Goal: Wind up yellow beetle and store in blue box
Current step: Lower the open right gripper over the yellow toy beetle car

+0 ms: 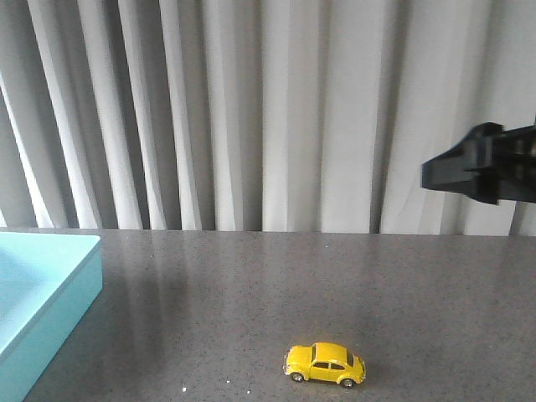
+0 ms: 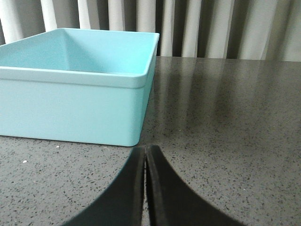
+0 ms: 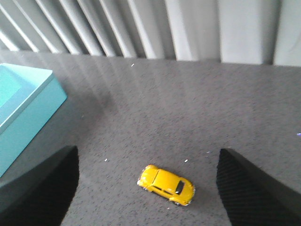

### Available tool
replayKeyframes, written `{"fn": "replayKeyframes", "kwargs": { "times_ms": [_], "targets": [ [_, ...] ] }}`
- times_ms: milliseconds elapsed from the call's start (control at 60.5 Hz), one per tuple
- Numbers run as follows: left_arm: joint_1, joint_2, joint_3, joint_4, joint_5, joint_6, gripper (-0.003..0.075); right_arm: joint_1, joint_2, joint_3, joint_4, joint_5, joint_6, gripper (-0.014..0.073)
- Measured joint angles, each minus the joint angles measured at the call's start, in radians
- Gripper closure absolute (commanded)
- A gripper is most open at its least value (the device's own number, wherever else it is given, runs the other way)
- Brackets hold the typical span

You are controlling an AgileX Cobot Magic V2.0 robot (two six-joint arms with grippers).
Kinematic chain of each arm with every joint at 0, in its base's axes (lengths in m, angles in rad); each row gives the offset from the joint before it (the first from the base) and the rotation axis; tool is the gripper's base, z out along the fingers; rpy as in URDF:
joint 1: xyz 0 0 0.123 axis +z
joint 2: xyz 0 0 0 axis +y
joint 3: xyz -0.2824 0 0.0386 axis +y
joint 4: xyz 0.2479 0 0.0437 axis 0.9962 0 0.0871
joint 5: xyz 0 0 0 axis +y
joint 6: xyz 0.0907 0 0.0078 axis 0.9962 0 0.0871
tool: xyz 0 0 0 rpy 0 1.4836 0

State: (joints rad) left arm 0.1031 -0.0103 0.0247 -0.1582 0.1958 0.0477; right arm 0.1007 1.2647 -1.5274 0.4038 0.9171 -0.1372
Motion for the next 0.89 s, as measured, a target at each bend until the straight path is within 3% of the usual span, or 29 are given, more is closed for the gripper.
{"fn": "replayKeyframes", "kwargs": {
  "times_ms": [149,397,546,893],
  "targets": [
    [0.000,0.000,0.000,0.000,0.000,0.000,0.0726,0.122,0.216,-0.152,-0.042,0.091,0.082,0.0015],
    [0.000,0.000,0.000,0.000,0.000,0.000,0.0726,0.300,0.510,-0.211,-0.354,0.116,0.425,0.0015],
    [0.000,0.000,0.000,0.000,0.000,0.000,0.0726,0.317,0.625,-0.211,-0.421,0.111,0.525,0.0015],
    [0.000,0.000,0.000,0.000,0.000,-0.001,0.0726,0.317,0.747,-0.214,-0.508,0.102,0.613,0.0015]
  ]
}}
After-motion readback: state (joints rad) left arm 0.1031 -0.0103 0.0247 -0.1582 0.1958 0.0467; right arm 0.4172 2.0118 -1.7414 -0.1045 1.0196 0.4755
